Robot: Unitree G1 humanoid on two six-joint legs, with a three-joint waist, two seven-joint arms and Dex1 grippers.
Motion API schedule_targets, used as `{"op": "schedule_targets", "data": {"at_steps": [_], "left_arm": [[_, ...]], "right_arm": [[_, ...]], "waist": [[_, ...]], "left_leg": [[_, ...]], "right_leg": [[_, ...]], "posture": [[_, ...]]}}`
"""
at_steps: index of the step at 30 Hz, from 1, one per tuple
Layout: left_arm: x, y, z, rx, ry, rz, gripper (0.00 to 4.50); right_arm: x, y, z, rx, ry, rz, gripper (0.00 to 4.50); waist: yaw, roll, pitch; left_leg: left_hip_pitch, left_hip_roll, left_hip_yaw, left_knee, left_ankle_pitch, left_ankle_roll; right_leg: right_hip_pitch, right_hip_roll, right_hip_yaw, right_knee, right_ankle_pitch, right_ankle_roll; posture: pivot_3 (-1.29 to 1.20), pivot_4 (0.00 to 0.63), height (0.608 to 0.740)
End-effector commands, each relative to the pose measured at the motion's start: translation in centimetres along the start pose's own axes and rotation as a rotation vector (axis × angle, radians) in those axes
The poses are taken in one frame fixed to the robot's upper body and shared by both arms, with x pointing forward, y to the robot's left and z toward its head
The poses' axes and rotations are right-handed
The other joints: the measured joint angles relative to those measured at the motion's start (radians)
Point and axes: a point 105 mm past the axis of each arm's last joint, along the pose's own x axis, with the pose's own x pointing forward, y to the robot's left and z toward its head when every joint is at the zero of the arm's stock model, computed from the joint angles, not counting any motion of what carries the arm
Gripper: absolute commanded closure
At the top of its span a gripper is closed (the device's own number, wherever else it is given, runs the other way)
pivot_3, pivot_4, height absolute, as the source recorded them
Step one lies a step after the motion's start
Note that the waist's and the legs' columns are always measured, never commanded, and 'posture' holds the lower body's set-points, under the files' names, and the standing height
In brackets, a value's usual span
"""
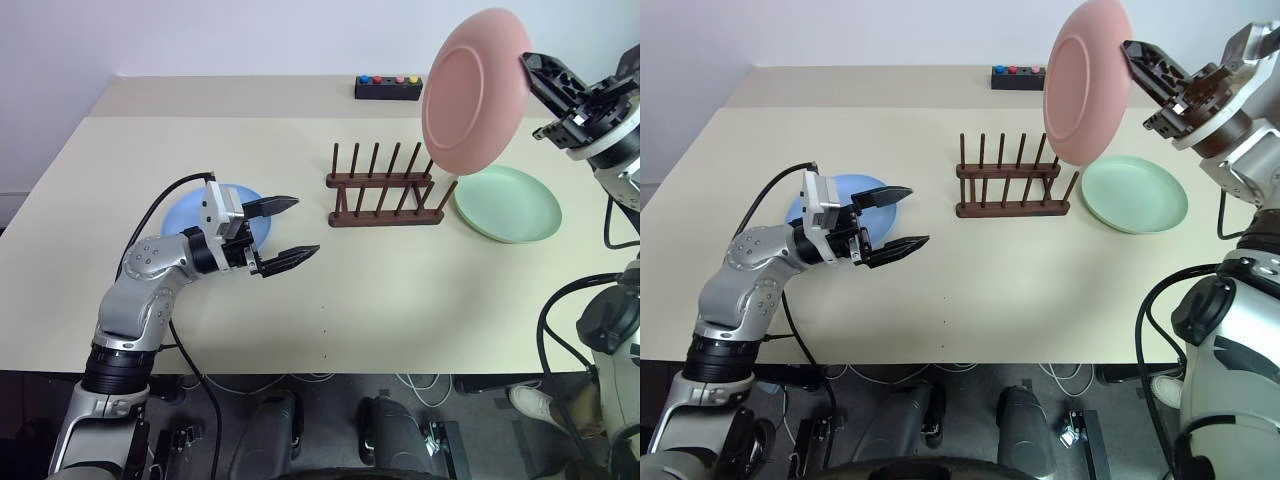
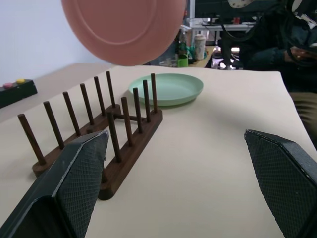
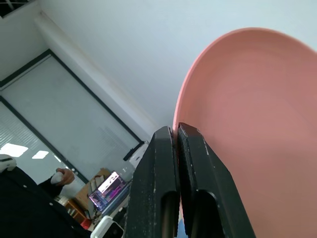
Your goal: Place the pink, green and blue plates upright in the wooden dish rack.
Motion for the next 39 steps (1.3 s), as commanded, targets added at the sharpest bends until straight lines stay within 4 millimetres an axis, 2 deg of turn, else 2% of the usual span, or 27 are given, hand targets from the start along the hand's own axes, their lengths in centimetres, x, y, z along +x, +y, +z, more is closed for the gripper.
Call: {"op": "schedule_targets", "data": {"at_steps": [1,8,11,19,26,30,36,39], "left_arm": [[-0.4,-0.2,1.3,0.040,-0.024,0.010,0.00],[-0.8,-0.5,1.4,0.035,-0.020,0.018,0.00],[-0.6,-1.4,1.2,0.047,-0.001,-0.027,0.00],[-0.4,-1.8,1.4,0.048,-0.011,-0.034,0.00],[-0.5,-1.9,1.3,0.041,-0.008,-0.037,0.00],[-0.4,-2.0,1.3,0.039,-0.009,-0.038,0.00],[-0.5,-1.8,1.3,0.042,-0.013,-0.022,0.00],[-0.6,-1.5,1.4,0.040,-0.027,0.001,0.00]], "right_arm": [[0.4,0.4,0.7,-0.042,-0.016,0.027,4.43],[0.0,-0.3,1.1,-0.077,-0.002,0.000,4.43],[-0.4,-0.9,1.2,-0.084,-0.003,-0.020,4.43],[-1.3,-2.2,0.6,-0.072,0.015,-0.055,4.43],[-1.9,-4.8,-0.9,-0.121,0.067,-0.167,4.43],[-2.0,-5.3,-1.3,-0.147,0.083,-0.182,3.17],[-2.2,-5.3,-1.0,-0.205,0.104,-0.192,0.14],[-2.2,-4.9,-0.3,-0.252,0.092,-0.193,0.02]], "waist": [[-0.001,0.000,0.000],[-0.002,0.000,0.000],[-0.001,0.000,0.000],[-0.002,0.000,0.000],[-0.001,0.000,0.000],[-0.002,0.000,0.000],[-0.002,0.000,0.000],[-0.002,0.000,0.000]], "left_leg": [[0.000,0.000,0.000,0.000,0.000,0.000],[0.000,0.000,0.000,0.000,0.000,0.000],[0.000,0.000,0.000,0.000,0.000,0.000],[0.000,0.000,0.000,0.000,0.000,0.000],[0.000,0.000,0.001,0.000,0.000,0.000],[0.000,0.000,0.001,0.000,0.000,0.000],[0.000,0.000,0.001,0.000,0.000,0.000],[0.000,0.000,0.001,0.000,0.000,0.000]], "right_leg": [[0.000,0.000,0.000,0.000,0.000,0.000],[0.000,0.001,0.000,0.000,0.000,0.000],[0.000,0.001,0.000,0.000,0.000,0.000],[0.000,0.001,0.000,0.000,0.000,0.000],[0.000,0.001,0.000,0.000,0.000,0.000],[0.000,0.001,0.000,0.000,0.000,0.000],[0.000,0.001,0.000,0.000,0.000,0.000],[0.000,0.001,0.000,0.000,0.000,0.000]], "posture": [[0.00,0.150,0.735],[0.00,0.150,0.735],[0.00,0.150,0.735],[0.00,0.150,0.735],[0.00,0.150,0.735],[0.00,0.150,0.735],[0.00,0.150,0.735],[0.00,0.150,0.735]]}}
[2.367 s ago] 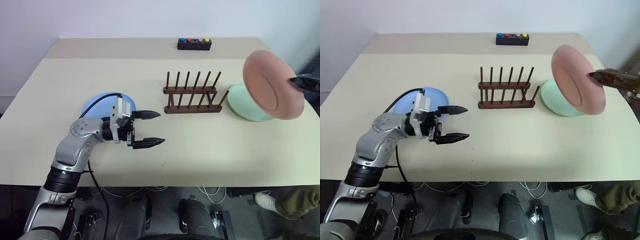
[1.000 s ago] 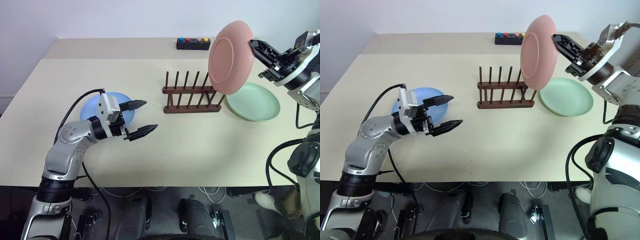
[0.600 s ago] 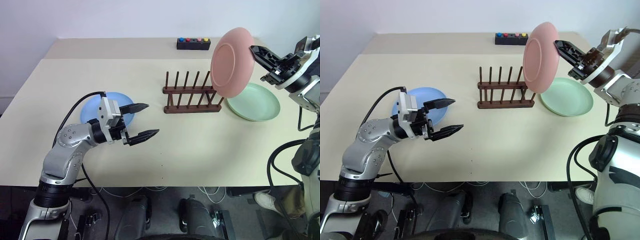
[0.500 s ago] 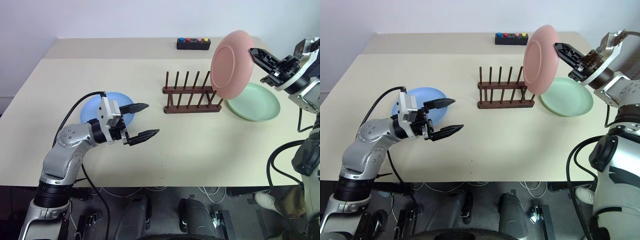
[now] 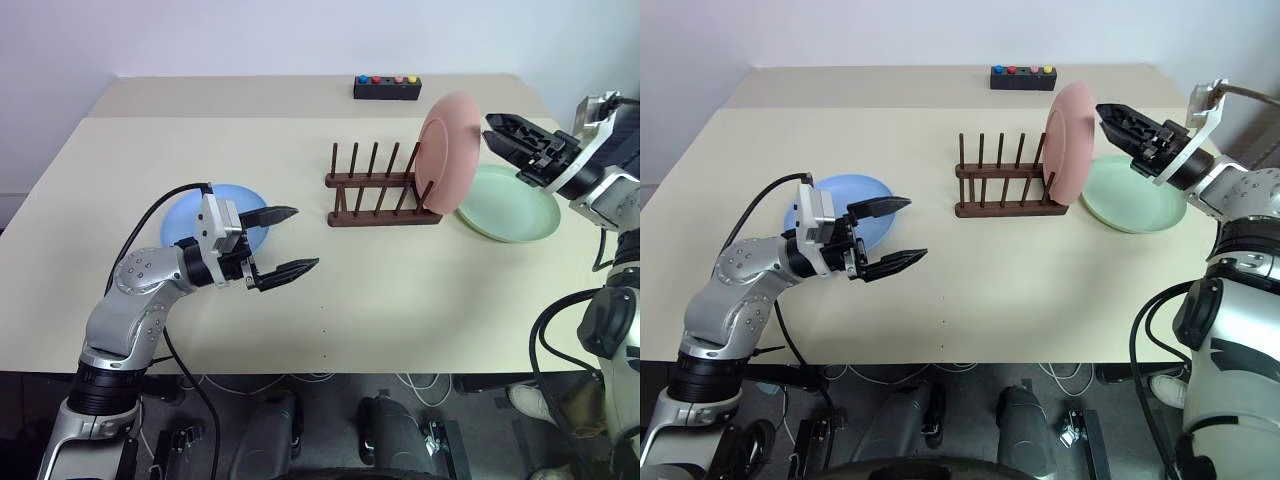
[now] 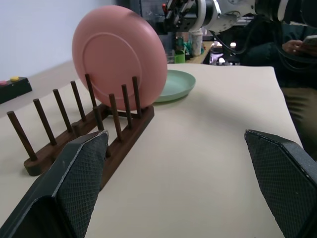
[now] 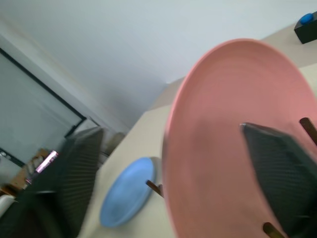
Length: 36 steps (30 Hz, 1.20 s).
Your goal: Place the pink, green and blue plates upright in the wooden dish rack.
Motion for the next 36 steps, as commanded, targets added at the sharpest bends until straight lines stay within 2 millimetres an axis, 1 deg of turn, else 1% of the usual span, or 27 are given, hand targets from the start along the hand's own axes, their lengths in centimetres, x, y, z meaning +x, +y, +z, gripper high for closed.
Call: {"op": "schedule_targets", "data": {"at_steps": [1,5,8,11,13,14,17,20,23,26,29,33,36], "left_arm": [[0.0,0.0,1.1,0.032,-0.040,0.014,0.00],[0.1,0.0,1.0,0.029,-0.044,0.016,0.00],[0.3,-0.1,0.9,0.017,-0.052,0.012,0.00],[0.6,-0.1,0.9,0.012,-0.060,0.005,0.00],[0.8,0.0,1.0,0.009,-0.066,-0.003,0.00],[0.9,0.0,0.9,0.008,-0.067,-0.007,0.00],[1.2,0.1,0.9,0.007,-0.069,-0.019,0.00],[1.6,0.3,0.9,0.006,-0.075,-0.035,0.00],[2.2,0.3,0.9,0.002,-0.086,-0.051,0.00],[2.7,0.1,0.9,-0.002,-0.092,-0.058,0.00],[2.8,-0.1,0.8,-0.003,-0.093,-0.061,0.00],[2.5,-0.2,0.8,-0.001,-0.085,-0.052,0.00],[2.3,-0.3,0.8,0.002,-0.081,-0.042,0.00]], "right_arm": [[-0.4,1.2,2.1,-0.094,-0.043,0.027,0.02],[-1.0,1.4,3.1,-0.156,-0.078,0.018,0.02],[-2.4,1.5,4.7,-0.190,-0.148,-0.017,0.02],[-3.6,1.3,5.3,-0.227,-0.164,-0.056,0.02],[-4.4,0.9,5.1,-0.252,-0.144,-0.094,0.02],[-4.7,0.8,4.8,-0.266,-0.123,-0.109,0.02],[-5.6,-0.4,3.0,-0.382,0.010,-0.201,0.02],[-6.7,-2.2,-0.5,-0.590,0.287,-0.272,0.02],[-7.3,-3.1,-3.0,-0.766,0.515,-0.269,0.02],[-6.7,-3.4,-4.1,-0.849,0.604,-0.221,0.02],[-6.3,-4.1,-5.1,-0.954,0.704,-0.194,0.02],[-6.0,-5.2,-5.7,-1.029,0.797,-0.193,0.02],[-6.4,-6.6,-6.1,-1.055,0.885,-0.234,0.02]], "waist": [[0.000,0.000,0.000],[0.000,0.000,0.000],[0.002,0.000,0.000],[0.003,0.000,0.000],[0.002,0.000,0.000],[0.002,0.000,0.000],[0.002,0.000,0.000],[0.001,0.000,0.000],[-0.002,0.000,0.000],[-0.009,0.000,0.000],[-0.012,0.000,0.000],[-0.018,0.000,0.000],[-0.019,0.000,0.000]], "left_leg": [[0.000,0.000,0.000,0.000,0.000,0.000],[0.000,0.000,0.000,0.000,0.000,0.000],[0.000,0.000,0.000,0.000,0.000,0.000],[0.000,0.000,0.000,0.000,0.000,0.000],[0.000,0.000,0.000,0.000,0.000,0.000],[0.000,0.000,0.000,0.000,0.000,0.000],[0.000,0.000,0.000,0.000,0.000,0.000],[0.000,0.000,0.000,0.000,0.000,0.000],[0.001,0.000,0.001,0.000,0.000,0.000],[0.001,0.000,0.002,0.000,0.000,0.000],[0.002,0.001,0.002,0.000,0.000,0.000],[0.002,0.001,0.002,0.000,0.000,0.000],[0.002,0.001,0.002,0.000,0.000,0.000]], "right_leg": [[0.000,0.000,0.000,0.000,0.000,0.000],[0.000,0.000,0.000,0.000,0.000,0.000],[0.000,0.000,0.000,0.000,0.000,0.000],[0.000,0.000,0.000,0.000,0.000,0.000],[0.000,0.000,0.000,-0.001,0.000,0.000],[0.000,0.000,0.000,0.000,0.000,0.000],[0.001,0.000,0.000,0.000,0.000,0.000],[0.001,0.000,0.000,0.000,0.000,0.000],[0.000,0.000,0.000,0.000,0.000,0.000],[0.000,0.000,0.002,0.000,0.001,0.001],[0.001,0.001,0.002,0.000,0.001,0.001],[0.001,0.001,0.002,0.000,0.001,0.001],[0.001,0.001,0.003,0.000,0.001,0.001]], "posture": [[0.00,0.150,0.735],[0.00,0.150,0.735],[0.00,0.150,0.735],[0.00,0.150,0.735],[0.00,0.150,0.735],[0.00,0.150,0.735],[0.00,0.150,0.735],[0.00,0.150,0.735],[0.00,0.150,0.735],[0.00,0.150,0.735],[0.00,0.150,0.735],[0.00,0.150,0.735],[0.00,0.150,0.735]]}}
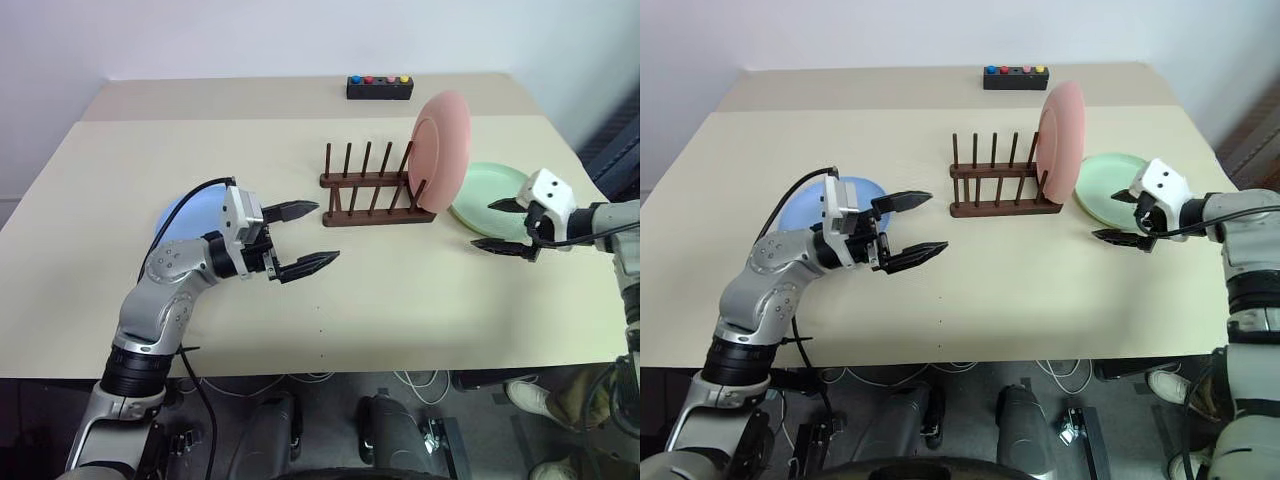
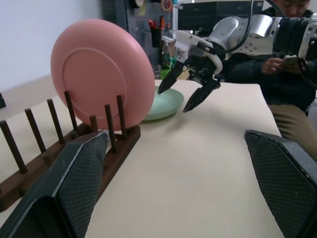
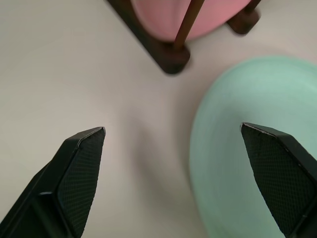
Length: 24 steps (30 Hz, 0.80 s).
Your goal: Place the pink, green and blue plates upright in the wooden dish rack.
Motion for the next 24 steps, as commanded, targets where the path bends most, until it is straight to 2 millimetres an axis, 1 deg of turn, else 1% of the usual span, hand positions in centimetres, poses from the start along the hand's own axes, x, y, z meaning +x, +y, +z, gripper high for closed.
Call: {"op": "schedule_targets", "data": {"at_steps": [1,3,6,8,9,13,14,18,20,24], "left_arm": [[-0.3,-0.3,1.1,0.046,-0.023,0.004,0.00],[-0.4,-0.4,1.1,0.048,-0.020,0.010,0.00],[-0.6,-0.4,1.2,0.050,-0.016,0.019,0.00],[-0.7,-0.4,1.2,0.051,-0.013,0.023,0.00],[-0.7,-0.3,1.2,0.052,-0.012,0.024,0.00],[-0.7,0.0,1.4,0.060,-0.012,0.031,0.00],[-0.7,0.0,1.4,0.059,-0.015,0.030,0.00],[-0.6,-0.1,1.1,0.050,-0.008,0.019,0.00],[-0.5,0.1,1.2,0.057,-0.010,0.015,0.00],[-0.3,0.6,1.6,0.066,-0.021,0.017,0.00]], "right_arm": [[0.1,-1.0,-0.7,-0.058,0.086,-0.034,0.02],[0.4,-0.9,-1.3,-0.054,0.122,-0.016,0.02],[0.6,-1.1,-2.0,-0.013,0.162,-0.023,0.79],[0.6,-1.3,-2.5,-0.032,0.195,-0.033,1.89],[0.6,-1.3,-2.5,-0.041,0.201,-0.038,2.22],[0.5,-2.0,-2.4,-0.048,0.211,-0.081,4.33],[0.5,-2.0,-2.5,-0.051,0.216,-0.084,4.42],[0.3,-2.1,-2.9,-0.046,0.218,-0.100,4.42],[0.0,-2.3,-3.0,-0.017,0.207,-0.123,4.42],[-1.4,-4.4,-2.2,0.067,0.146,-0.267,4.42]], "waist": [[-0.001,0.000,0.000],[-0.001,0.000,0.000],[-0.002,0.000,0.000],[-0.002,0.000,0.000],[-0.002,0.000,0.000],[-0.002,0.000,0.000],[-0.002,0.000,0.000],[0.000,0.000,0.000],[-0.001,0.000,0.000],[-0.001,0.000,0.000]], "left_leg": [[0.000,0.000,0.000,0.000,0.000,0.000],[0.000,0.000,0.000,0.000,0.000,0.000],[0.000,0.000,0.000,0.000,0.000,0.000],[0.000,0.000,0.000,0.000,0.000,0.000],[0.000,0.000,0.000,0.000,0.000,0.000],[0.000,0.000,0.000,0.000,0.000,0.000],[0.000,0.000,0.000,0.000,0.000,-0.001],[0.000,0.000,0.000,0.000,0.000,-0.001],[0.000,0.000,0.000,0.000,0.000,-0.001],[0.000,0.000,0.000,0.000,0.000,-0.001]], "right_leg": [[0.000,0.000,0.000,0.000,0.000,0.000],[0.000,0.000,0.000,0.000,0.000,0.000],[0.000,0.000,0.001,0.000,0.000,0.000],[0.000,0.000,0.001,0.000,0.000,0.000],[0.000,0.000,0.001,0.000,0.000,0.000],[0.000,0.000,0.001,0.000,0.000,0.000],[0.000,0.000,0.001,0.000,0.000,0.000],[0.000,0.000,0.001,0.000,0.000,0.000],[0.000,0.000,0.001,0.000,0.000,0.000],[0.000,0.000,0.001,0.000,0.000,0.000]], "posture": [[0.00,0.150,0.735],[0.00,0.150,0.735],[0.00,0.150,0.735],[0.00,0.150,0.735],[0.00,0.150,0.735],[0.00,0.150,0.735],[0.00,0.150,0.735],[0.00,0.150,0.735],[0.00,0.150,0.735],[0.00,0.150,0.735]]}}
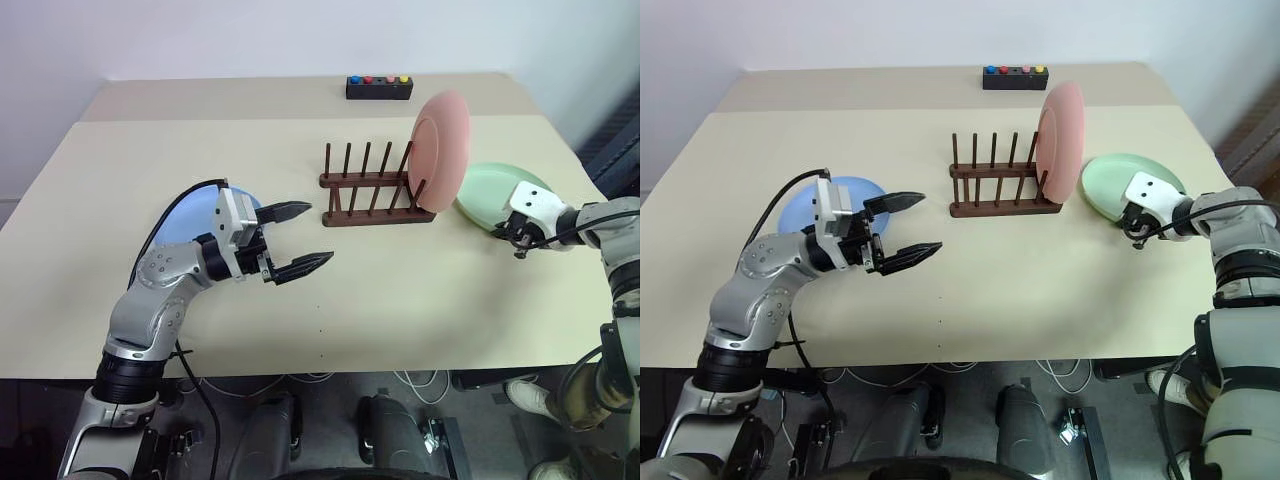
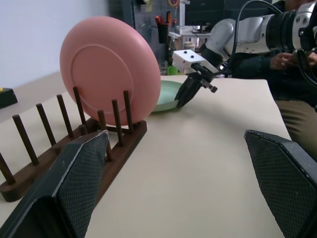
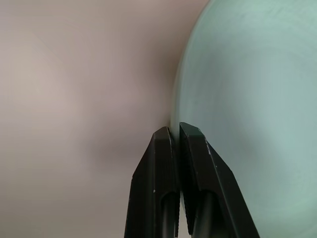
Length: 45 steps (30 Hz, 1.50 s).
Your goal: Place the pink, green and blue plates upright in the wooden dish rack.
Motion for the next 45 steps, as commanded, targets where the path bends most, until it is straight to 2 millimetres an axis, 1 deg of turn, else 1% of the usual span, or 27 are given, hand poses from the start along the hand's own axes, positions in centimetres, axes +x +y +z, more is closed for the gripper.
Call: {"op": "schedule_targets", "data": {"at_steps": [1,4,5,7,9,11,15,17,19,20,21,23,27,29,30,33,35,39,41,43,45], "left_arm": [[0.2,0.2,0.9,0.036,-0.027,-0.009,0.00],[0.2,0.2,0.8,0.036,-0.026,-0.012,0.00],[0.2,0.2,0.8,0.035,-0.027,-0.012,0.00],[0.2,0.3,0.9,0.035,-0.029,-0.012,0.00],[0.2,0.4,0.9,0.035,-0.032,-0.011,0.00],[0.2,0.5,1.0,0.033,-0.038,-0.003,0.00],[0.1,0.6,1.1,0.035,-0.041,0.012,0.00],[0.0,0.6,1.1,0.037,-0.043,0.019,0.00],[-0.1,0.7,1.3,0.035,-0.049,0.027,0.00],[-0.1,0.7,1.3,0.035,-0.051,0.030,0.00],[-0.2,0.7,1.4,0.034,-0.053,0.033,0.00],[-0.4,1.0,1.5,0.036,-0.056,0.046,0.00],[-0.8,1.2,1.6,0.036,-0.058,0.060,0.00],[-0.9,1.3,1.7,0.037,-0.058,0.065,0.00],[-1.0,1.3,1.7,0.036,-0.058,0.067,0.00],[-1.2,1.3,1.7,0.035,-0.055,0.071,0.00],[-1.4,1.3,1.7,0.035,-0.053,0.073,0.00],[-1.5,1.3,1.7,0.035,-0.048,0.078,0.00],[-1.5,1.3,1.8,0.037,-0.047,0.079,0.00],[-1.5,1.3,1.8,0.038,-0.046,0.079,0.00],[-1.5,1.2,1.8,0.041,-0.042,0.076,0.00]], "right_arm": [[-2.2,-3.2,1.0,0.106,-0.082,-0.171,4.42],[-3.4,-4.9,3.7,0.217,-0.261,-0.251,4.42],[-4.1,-5.8,5.5,0.290,-0.379,-0.271,4.42],[-5.4,-6.9,8.0,0.397,-0.547,-0.282,4.42],[-6.8,-7.9,9.9,0.489,-0.688,-0.284,4.42],[-8.3,-8.8,11.5,0.566,-0.817,-0.280,4.42],[-10.3,-9.2,13.7,0.619,-0.991,-0.223,4.42],[-11.2,-9.3,14.8,0.640,-1.065,-0.179,4.42],[-12.6,-9.0,16.7,0.665,-1.186,-0.076,4.42],[-13.2,-8.8,17.3,0.673,-1.226,-0.036,4.42],[-13.7,-8.6,17.9,0.685,-1.264,0.016,4.42],[-15.6,-7.6,19.8,0.681,-1.371,0.171,4.42],[-17.5,-5.8,21.6,0.663,-1.457,0.353,4.42],[-18.1,-4.8,22.1,0.664,-1.479,0.446,4.42],[-18.1,-4.4,22.2,0.678,-1.475,0.494,4.42],[-16.9,-2.1,22.1,0.712,-1.393,0.653,4.42],[-16.3,-1.3,21.8,0.732,-1.365,0.697,4.42],[-13.9,0.1,21.2,0.766,-1.294,0.708,4.42],[-12.6,0.6,20.9,0.748,-1.244,0.675,4.42],[-11.3,0.8,20.4,0.761,-1.198,0.642,4.42],[-10.6,1.0,20.2,0.772,-1.177,0.642,4.42]], "waist": [[-0.001,0.000,0.000],[-0.002,0.000,0.000],[-0.005,0.001,0.000],[-0.008,0.002,0.001],[-0.006,0.002,0.001],[-0.003,0.002,0.001],[0.006,0.002,0.001],[0.005,0.002,0.001],[0.001,0.002,0.001],[0.000,0.002,0.001],[-0.002,0.002,0.001],[-0.002,0.002,0.001],[-0.001,0.002,0.001],[-0.001,0.002,0.001],[-0.001,0.003,0.001],[0.004,0.002,0.001],[0.003,0.002,0.001],[0.001,0.002,0.001],[0.000,0.002,0.001],[0.000,0.002,0.001],[0.000,0.002,0.001]], "left_leg": [[0.000,0.000,0.000,0.000,0.000,0.000],[0.000,0.000,0.000,0.000,0.000,0.000],[0.000,0.000,0.000,0.000,0.000,0.000],[0.000,0.000,0.001,0.000,0.000,0.000],[0.000,0.001,0.001,0.000,0.000,0.000],[0.000,0.001,0.001,0.000,0.000,0.000],[0.000,0.000,0.001,0.000,0.000,0.000],[0.000,0.000,0.001,0.000,0.000,0.001],[0.000,0.000,0.001,0.000,0.000,0.001],[0.000,0.000,0.001,0.000,0.000,0.001],[0.000,0.000,0.001,0.000,0.000,0.001],[0.000,0.001,0.001,-0.001,0.000,0.001],[0.000,0.001,0.001,-0.001,0.000,0.001],[0.000,0.001,0.001,-0.001,0.000,0.001],[0.000,0.001,0.001,-0.001,0.000,0.001],[-0.001,0.001,0.000,-0.001,-0.001,0.001],[-0.001,0.000,0.000,-0.001,-0.001,0.001],[-0.001,0.000,0.000,-0.001,-0.001,0.001],[-0.001,0.000,0.000,-0.001,-0.001,0.001],[-0.001,0.000,0.000,-0.001,-0.001,0.001],[-0.001,0.000,0.001,-0.001,-0.001,0.001]], "right_leg": [[0.000,0.000,0.000,0.000,0.000,0.000],[0.000,0.000,0.000,0.000,0.000,0.000],[0.000,0.000,0.000,0.000,0.000,0.000],[-0.001,0.000,0.001,0.000,0.000,0.000],[-0.001,0.001,0.001,0.001,0.000,0.000],[-0.001,0.001,0.001,0.000,0.000,0.000],[0.000,0.001,0.001,0.000,0.000,0.000],[0.000,0.000,0.001,-0.001,0.000,0.000],[-0.001,0.000,0.001,0.000,0.000,0.000],[-0.001,0.000,0.001,0.000,0.000,0.000],[-0.001,0.000,0.001,0.000,0.000,0.000],[-0.001,0.000,0.001,0.000,0.000,0.000],[-0.002,0.000,0.001,0.000,0.000,0.000],[-0.002,0.000,0.001,0.000,0.000,0.000],[-0.002,0.000,0.001,0.000,0.000,0.000],[-0.002,-0.001,0.001,0.000,0.000,0.000],[-0.001,-0.001,0.001,0.000,0.000,0.000],[-0.002,-0.002,0.002,0.000,0.001,-0.001],[-0.002,-0.002,0.002,0.000,0.001,-0.001],[-0.002,-0.001,0.002,0.000,0.001,-0.001],[-0.002,-0.001,0.001,0.000,0.001,0.000]], "posture": [[0.00,0.150,0.735],[0.00,0.150,0.735],[0.00,0.150,0.735],[0.00,0.150,0.735],[0.00,0.150,0.735],[0.00,0.150,0.735],[0.00,0.150,0.735],[0.00,0.150,0.735],[0.00,0.150,0.735],[0.00,0.150,0.735],[0.00,0.150,0.735],[0.00,0.150,0.735],[0.00,0.150,0.735],[0.00,0.150,0.735],[0.00,0.150,0.735],[0.00,0.150,0.735],[0.00,0.150,0.735],[0.00,0.150,0.735],[0.00,0.150,0.735],[0.00,0.150,0.735],[0.00,0.150,0.735]]}}
